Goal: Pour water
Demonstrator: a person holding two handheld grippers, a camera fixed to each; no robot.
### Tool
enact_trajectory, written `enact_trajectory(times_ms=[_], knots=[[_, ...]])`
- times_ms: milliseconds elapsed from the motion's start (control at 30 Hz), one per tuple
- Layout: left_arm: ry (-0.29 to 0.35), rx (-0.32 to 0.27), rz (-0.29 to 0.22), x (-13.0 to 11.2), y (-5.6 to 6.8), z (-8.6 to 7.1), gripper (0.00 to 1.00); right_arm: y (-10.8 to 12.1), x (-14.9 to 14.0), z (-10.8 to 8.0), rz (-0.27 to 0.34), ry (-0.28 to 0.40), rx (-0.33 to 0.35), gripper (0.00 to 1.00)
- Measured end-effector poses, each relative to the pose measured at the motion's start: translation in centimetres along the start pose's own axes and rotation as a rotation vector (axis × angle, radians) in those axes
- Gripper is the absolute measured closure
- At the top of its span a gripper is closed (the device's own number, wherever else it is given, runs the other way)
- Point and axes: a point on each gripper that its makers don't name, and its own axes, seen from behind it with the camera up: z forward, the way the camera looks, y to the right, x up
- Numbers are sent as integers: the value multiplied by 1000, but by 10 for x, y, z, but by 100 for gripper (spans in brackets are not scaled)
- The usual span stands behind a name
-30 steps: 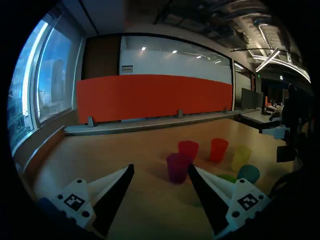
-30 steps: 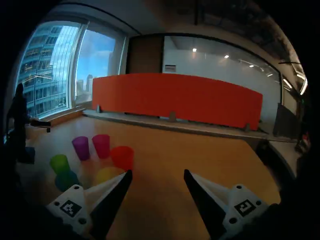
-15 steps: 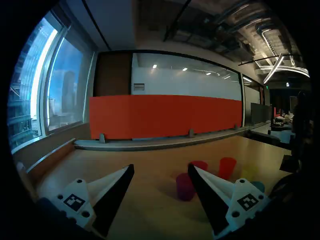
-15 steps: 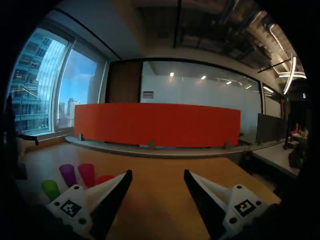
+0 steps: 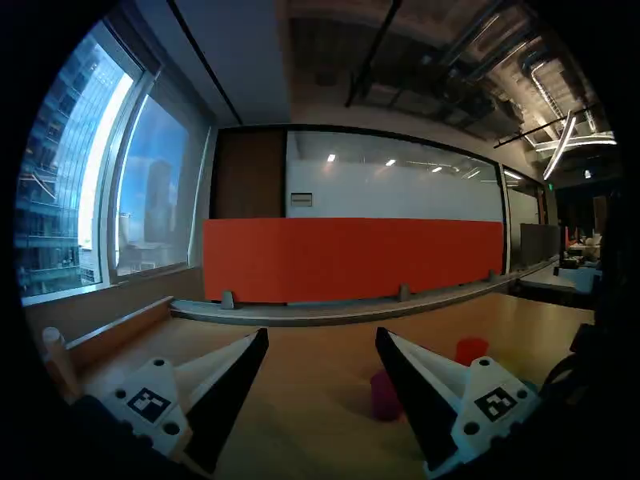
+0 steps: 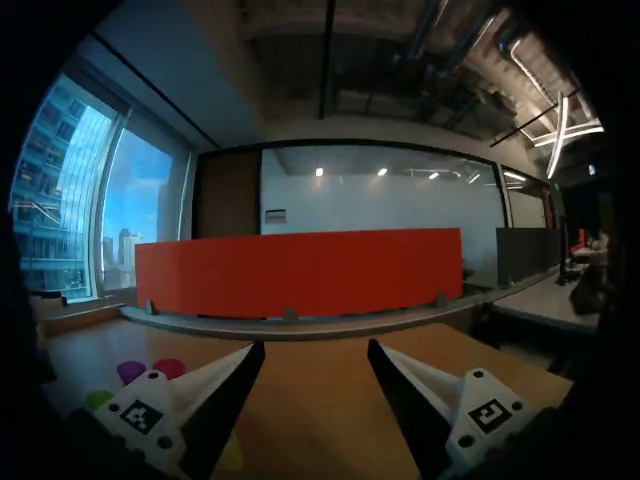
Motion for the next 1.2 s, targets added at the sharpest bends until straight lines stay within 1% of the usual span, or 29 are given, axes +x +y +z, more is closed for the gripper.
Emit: enact_trajectory(times_ms=[67, 167, 367, 467, 767, 1000, 1200], knots=[[5, 6, 0, 0, -1, 0, 0, 1, 2, -1, 5, 2, -2, 0], [11, 19, 4, 0, -2, 1, 0, 1, 4, -2, -3, 7, -6, 0], [26, 43, 12, -2, -6, 1, 0, -3, 9, -4, -41, 16, -4, 0], [24, 48, 18, -8, -6, 1, 0, -4, 10, -4, -55, 22, -4, 0], [24, 83, 33, -27, -14, -4, 0, -6, 11, -7, -47, 15, -6, 0], [4, 95, 7, -45, -21, -7, 0, -4, 14, -6, -56, 24, -17, 0], [-4, 99, -7, -57, -24, -10, 0, -5, 9, -4, -53, 18, -19, 0]])
